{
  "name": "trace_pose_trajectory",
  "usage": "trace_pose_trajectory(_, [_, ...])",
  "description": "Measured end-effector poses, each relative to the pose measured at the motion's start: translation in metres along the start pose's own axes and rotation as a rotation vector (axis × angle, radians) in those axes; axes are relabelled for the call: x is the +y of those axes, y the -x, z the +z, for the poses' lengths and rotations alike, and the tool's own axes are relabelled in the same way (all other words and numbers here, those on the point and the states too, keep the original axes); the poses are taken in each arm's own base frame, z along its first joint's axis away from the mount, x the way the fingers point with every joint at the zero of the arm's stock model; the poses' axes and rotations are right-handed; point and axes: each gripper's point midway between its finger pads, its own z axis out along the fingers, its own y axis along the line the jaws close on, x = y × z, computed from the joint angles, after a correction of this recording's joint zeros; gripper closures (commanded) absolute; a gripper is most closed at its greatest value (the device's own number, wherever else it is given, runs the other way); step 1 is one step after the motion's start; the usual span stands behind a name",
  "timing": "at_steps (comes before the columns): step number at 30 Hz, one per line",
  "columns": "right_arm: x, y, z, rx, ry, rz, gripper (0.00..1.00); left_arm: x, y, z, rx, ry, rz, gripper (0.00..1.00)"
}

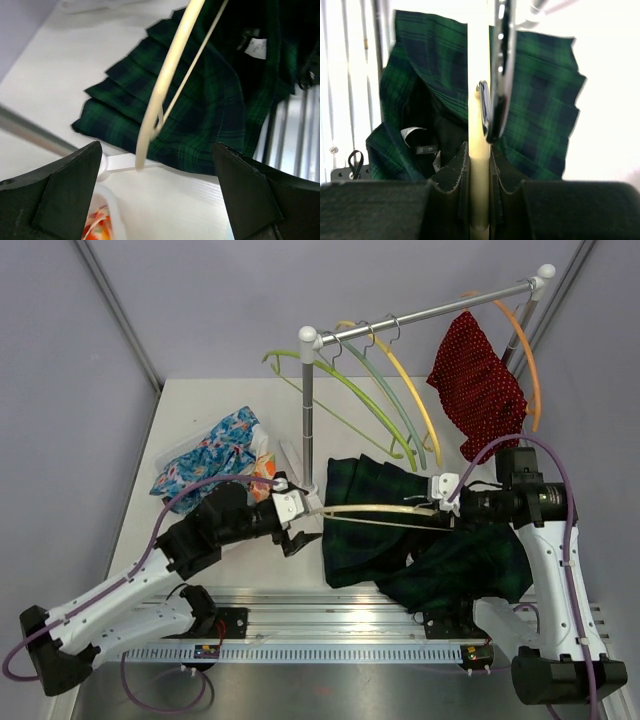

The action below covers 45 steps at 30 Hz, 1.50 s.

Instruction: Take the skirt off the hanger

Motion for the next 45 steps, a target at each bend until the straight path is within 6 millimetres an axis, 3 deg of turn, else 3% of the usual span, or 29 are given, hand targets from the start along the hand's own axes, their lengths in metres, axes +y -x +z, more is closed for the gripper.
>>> trace_pose_trajectory(3, [0.017, 0.006, 0.011, -0.009, 0.078, -0.057, 1.00, -0.016, -0.003, 0.020, 0.045, -0.090, 0.034, 0.07])
trace_pose_trajectory(7, [0.033, 0.005, 0.021, 0.008, 0.148, -0.081, 1.00, -0.029, 0.010, 0.044, 0.058, -0.165, 0.092, 0.15])
trace_pose_trajectory(10, [0.032, 0.008, 0.024, 0.002, 0.148, -0.086, 1.00, -0.035, 0.015, 0.058, 0.068, -0.201, 0.113, 0.24])
trace_pose_trajectory(14, [0.028, 0.011, 0.025, -0.006, 0.133, -0.082, 1.00, -0.050, 0.002, 0.072, 0.111, -0.263, 0.115, 0.39])
trace_pose_trajectory(15, [0.027, 0.011, 0.025, -0.007, 0.131, -0.081, 1.00, -0.054, -0.002, 0.075, 0.124, -0.278, 0.114, 0.55])
trace_pose_trajectory(17, [0.027, 0.012, 0.026, -0.012, 0.129, -0.078, 1.00, -0.060, -0.008, 0.079, 0.141, -0.297, 0.112, 0.74])
trace_pose_trajectory(18, [0.027, 0.013, 0.026, -0.016, 0.129, -0.078, 1.00, -0.062, -0.010, 0.080, 0.147, -0.301, 0.110, 0.96])
trace_pose_trajectory(19, [0.027, 0.013, 0.026, -0.019, 0.131, -0.077, 1.00, -0.061, -0.011, 0.081, 0.150, -0.297, 0.108, 1.00])
trace_pose_trajectory(22, [0.027, 0.015, 0.026, -0.023, 0.127, -0.070, 0.93, -0.054, -0.008, 0.083, 0.139, -0.263, 0.117, 1.00])
trace_pose_trajectory(23, [0.027, 0.015, 0.026, -0.023, 0.124, -0.064, 0.79, -0.053, -0.007, 0.082, 0.136, -0.256, 0.120, 1.00])
trace_pose_trajectory(25, [0.027, 0.017, 0.027, -0.034, 0.114, -0.042, 0.65, -0.050, -0.006, 0.080, 0.126, -0.234, 0.125, 1.00])
trace_pose_trajectory(26, [0.026, 0.018, 0.027, -0.036, 0.101, -0.018, 0.49, -0.049, -0.005, 0.078, 0.122, -0.220, 0.127, 1.00])
trace_pose_trajectory(30, [0.012, 0.027, 0.024, -0.052, 0.008, 0.116, 0.29, -0.039, -0.008, 0.062, 0.126, -0.143, 0.127, 1.00])
trace_pose_trajectory(34, [-0.003, 0.038, 0.016, -0.054, -0.087, 0.266, 0.18, -0.031, -0.014, 0.038, 0.139, -0.061, 0.086, 1.00])
trace_pose_trajectory(38, [-0.011, 0.039, 0.006, -0.038, -0.167, 0.354, 0.15, -0.025, -0.020, 0.013, 0.141, 0.014, 0.024, 1.00])
trace_pose_trajectory(41, [-0.014, 0.025, 0.004, 0.016, -0.218, 0.403, 0.13, -0.023, -0.023, -0.007, 0.136, 0.061, -0.025, 1.00])
trace_pose_trajectory(45, [-0.011, -0.008, 0.013, 0.108, -0.242, 0.451, 0.13, -0.023, -0.023, -0.027, 0.119, 0.090, -0.062, 1.00])
